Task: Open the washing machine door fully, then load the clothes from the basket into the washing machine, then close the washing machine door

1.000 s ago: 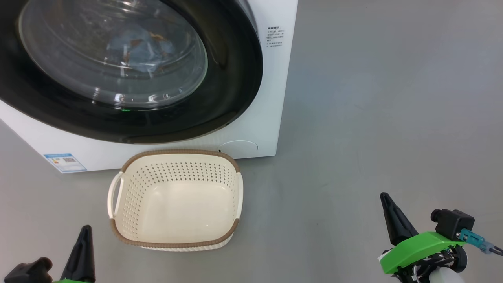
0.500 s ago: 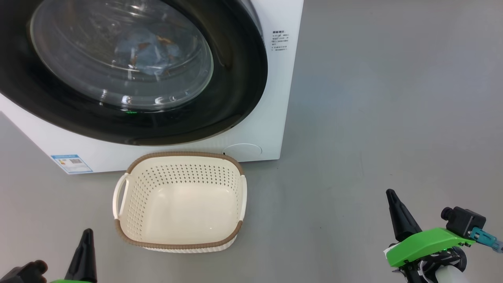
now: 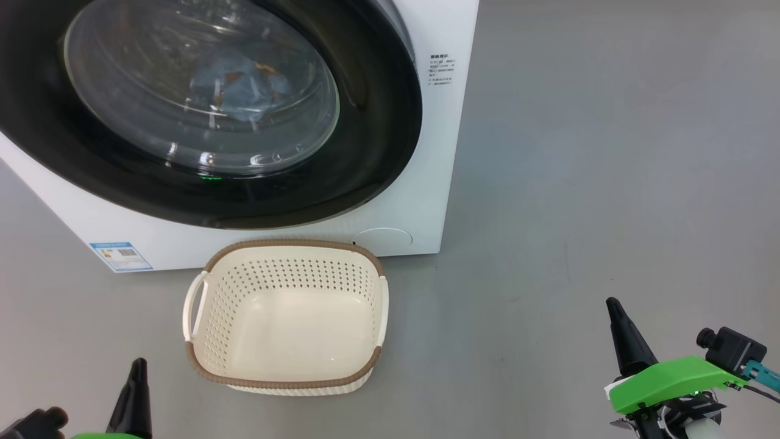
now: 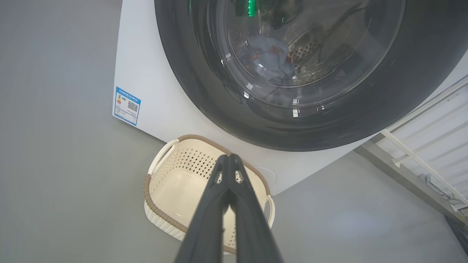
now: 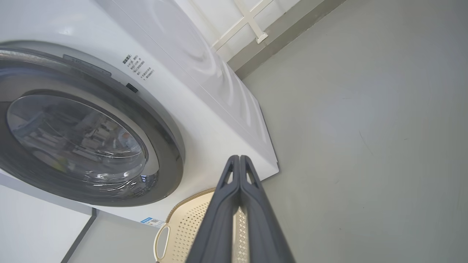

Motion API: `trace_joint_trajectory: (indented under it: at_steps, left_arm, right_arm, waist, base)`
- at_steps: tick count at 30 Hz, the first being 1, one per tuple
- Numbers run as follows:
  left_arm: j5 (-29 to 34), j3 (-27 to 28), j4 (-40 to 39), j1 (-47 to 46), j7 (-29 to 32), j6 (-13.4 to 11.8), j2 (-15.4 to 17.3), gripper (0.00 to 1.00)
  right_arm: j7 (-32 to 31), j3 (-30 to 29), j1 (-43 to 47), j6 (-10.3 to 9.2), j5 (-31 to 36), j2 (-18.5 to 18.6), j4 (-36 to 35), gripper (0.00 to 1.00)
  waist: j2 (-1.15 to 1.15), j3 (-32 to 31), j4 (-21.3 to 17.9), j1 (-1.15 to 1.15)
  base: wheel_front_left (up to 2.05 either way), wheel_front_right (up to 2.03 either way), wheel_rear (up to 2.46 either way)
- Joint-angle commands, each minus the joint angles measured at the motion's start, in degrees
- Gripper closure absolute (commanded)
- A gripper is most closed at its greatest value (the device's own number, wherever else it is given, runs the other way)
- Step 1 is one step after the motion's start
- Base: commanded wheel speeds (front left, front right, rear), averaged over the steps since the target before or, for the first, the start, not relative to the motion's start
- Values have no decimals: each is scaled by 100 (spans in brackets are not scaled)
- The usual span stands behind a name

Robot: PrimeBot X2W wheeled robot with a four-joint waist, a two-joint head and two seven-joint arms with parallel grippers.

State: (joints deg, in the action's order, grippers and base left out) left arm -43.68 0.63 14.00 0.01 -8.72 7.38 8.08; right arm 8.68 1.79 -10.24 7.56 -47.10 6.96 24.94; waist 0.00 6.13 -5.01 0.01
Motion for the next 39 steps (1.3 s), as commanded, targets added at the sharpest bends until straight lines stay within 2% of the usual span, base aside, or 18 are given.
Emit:
trace_joint_trajectory:
  at_steps: [1, 39]
  left_arm:
    - [-151, 120, -99, -188, 26, 4, 68, 100]
    - [-2251, 291, -60, -373, 656, 7, -164, 100]
  right_arm:
    - [-30, -21, -37, -2, -161, 18, -176, 100]
    - [-672, -360, 160, -5, -2089, -156, -581, 100]
  waist:
    - [0, -13, 12, -1]
    - [0, -269, 227, -1]
  base:
    - [0, 0, 0]
    - [0, 0, 0]
